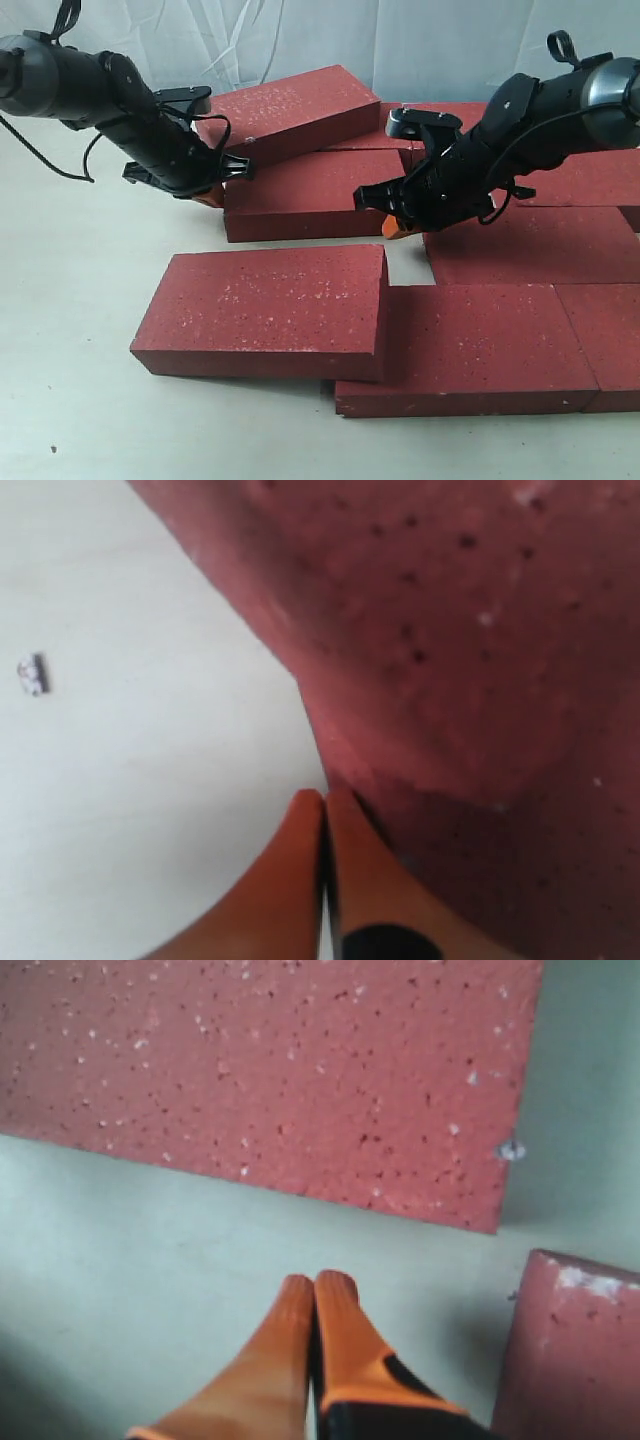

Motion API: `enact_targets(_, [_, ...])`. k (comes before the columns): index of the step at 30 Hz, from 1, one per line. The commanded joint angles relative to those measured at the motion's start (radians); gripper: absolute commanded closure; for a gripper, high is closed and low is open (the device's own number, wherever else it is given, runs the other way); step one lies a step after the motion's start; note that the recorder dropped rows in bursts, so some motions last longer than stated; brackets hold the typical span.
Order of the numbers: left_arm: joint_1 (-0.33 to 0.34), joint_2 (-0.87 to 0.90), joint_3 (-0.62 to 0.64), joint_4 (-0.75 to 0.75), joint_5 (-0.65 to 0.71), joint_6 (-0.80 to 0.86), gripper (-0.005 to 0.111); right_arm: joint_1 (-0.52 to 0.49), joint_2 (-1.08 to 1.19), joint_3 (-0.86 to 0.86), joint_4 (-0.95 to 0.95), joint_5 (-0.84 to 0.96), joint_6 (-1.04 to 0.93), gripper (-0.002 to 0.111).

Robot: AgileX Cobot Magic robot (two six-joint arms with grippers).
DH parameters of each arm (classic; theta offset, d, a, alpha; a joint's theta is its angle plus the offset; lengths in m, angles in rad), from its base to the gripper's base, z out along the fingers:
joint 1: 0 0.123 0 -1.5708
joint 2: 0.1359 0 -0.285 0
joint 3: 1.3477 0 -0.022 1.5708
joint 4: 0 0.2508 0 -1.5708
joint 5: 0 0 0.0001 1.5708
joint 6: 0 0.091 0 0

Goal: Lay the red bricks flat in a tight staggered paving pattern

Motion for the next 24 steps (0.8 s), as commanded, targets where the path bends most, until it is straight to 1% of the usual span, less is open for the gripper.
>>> enact_targets(1, [-0.013, 0.006, 0.002, -0.029, -0.041, 0.000, 0.107, 0.001, 0.008, -0.003, 0.016, -0.039, -0.005, 0.109])
enact_targets(4, [-0.013, 0.006, 0.002, -0.078, -0.064, 0.003, 0.107, 0.001, 0.008, -0.003, 0.016, -0.073, -0.005, 0.109])
enact_targets(9, [-0.013, 0.012, 0.002, -0.139, -0.064, 0.005, 0.107, 0.001, 0.016, -0.003, -0.002, -0.108, -0.005, 0.109])
enact_targets(12, [-0.029, 0.027, 0.002, -0.167, -0.071, 0.005, 0.107, 0.001, 0.016, -0.003, -0.002, -0.140, -0.001, 0.109])
enact_targets(17, [-0.056, 0.027, 0.002, -0.174, -0.110, 0.005, 0.107, -0.001, -0.002, -0.003, -0.002, -0.107, 0.002, 0.109])
enact_targets(21, [-0.069, 0.027, 0.002, -0.196, -0.112, 0.005, 0.107, -0.001, -0.077, -0.003, -0.009, -0.050, 0.009, 0.109])
enact_targets(24, [-0.081, 0.027, 0.002, -0.196, -0.120, 0.005, 0.107, -0.001, -0.125, -0.003, -0.010, -0.046, 0.013, 0.109])
